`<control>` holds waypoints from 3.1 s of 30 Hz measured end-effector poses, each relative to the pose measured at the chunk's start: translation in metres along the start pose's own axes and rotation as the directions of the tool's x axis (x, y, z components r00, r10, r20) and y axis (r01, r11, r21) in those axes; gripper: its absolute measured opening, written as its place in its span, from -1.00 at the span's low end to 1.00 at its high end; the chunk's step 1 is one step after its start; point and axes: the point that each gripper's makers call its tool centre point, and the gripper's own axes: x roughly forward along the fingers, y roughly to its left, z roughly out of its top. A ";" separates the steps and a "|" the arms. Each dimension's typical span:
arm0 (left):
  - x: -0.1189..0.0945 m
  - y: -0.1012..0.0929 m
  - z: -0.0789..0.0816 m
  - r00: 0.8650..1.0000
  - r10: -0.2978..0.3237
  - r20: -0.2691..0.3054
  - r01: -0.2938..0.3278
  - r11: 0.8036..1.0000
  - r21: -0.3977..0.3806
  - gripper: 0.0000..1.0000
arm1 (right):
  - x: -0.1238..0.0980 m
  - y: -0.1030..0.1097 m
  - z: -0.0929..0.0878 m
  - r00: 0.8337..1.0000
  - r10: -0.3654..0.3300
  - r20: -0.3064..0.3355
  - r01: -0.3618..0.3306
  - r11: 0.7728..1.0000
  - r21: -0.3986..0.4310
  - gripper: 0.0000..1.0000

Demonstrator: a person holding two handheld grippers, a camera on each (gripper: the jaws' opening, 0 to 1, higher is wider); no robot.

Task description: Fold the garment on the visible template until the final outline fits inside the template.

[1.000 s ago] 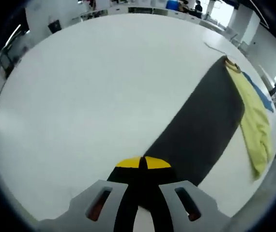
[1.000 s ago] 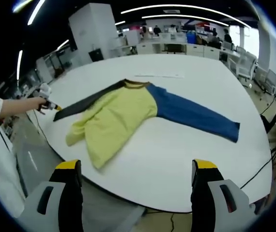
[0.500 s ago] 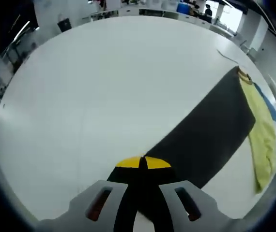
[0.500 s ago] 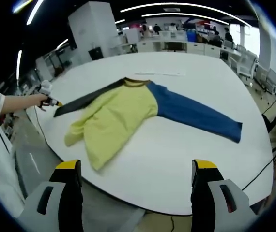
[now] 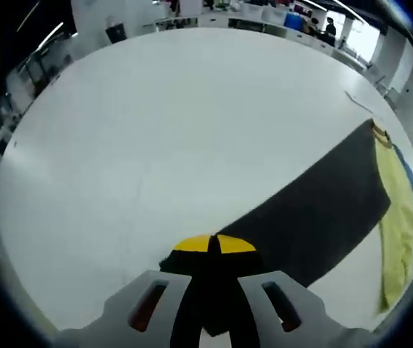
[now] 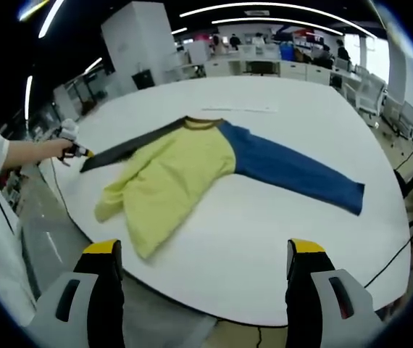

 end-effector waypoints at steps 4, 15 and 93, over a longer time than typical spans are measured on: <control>0.002 0.003 0.002 1.000 0.011 0.009 -0.011 1.000 -0.018 -1.00 | 0.000 -0.001 0.000 1.000 -0.001 -0.002 0.001 1.000 0.002 0.87; 0.004 0.007 0.007 0.999 0.036 0.025 -0.035 0.999 -0.023 -1.00 | 0.004 -0.001 -0.002 1.000 0.003 -0.006 -0.003 1.000 0.007 0.87; -0.041 -0.026 0.005 0.971 -0.170 0.168 0.164 0.985 0.045 -0.33 | 0.002 0.007 0.005 0.998 0.042 0.036 -0.042 0.999 -0.010 0.87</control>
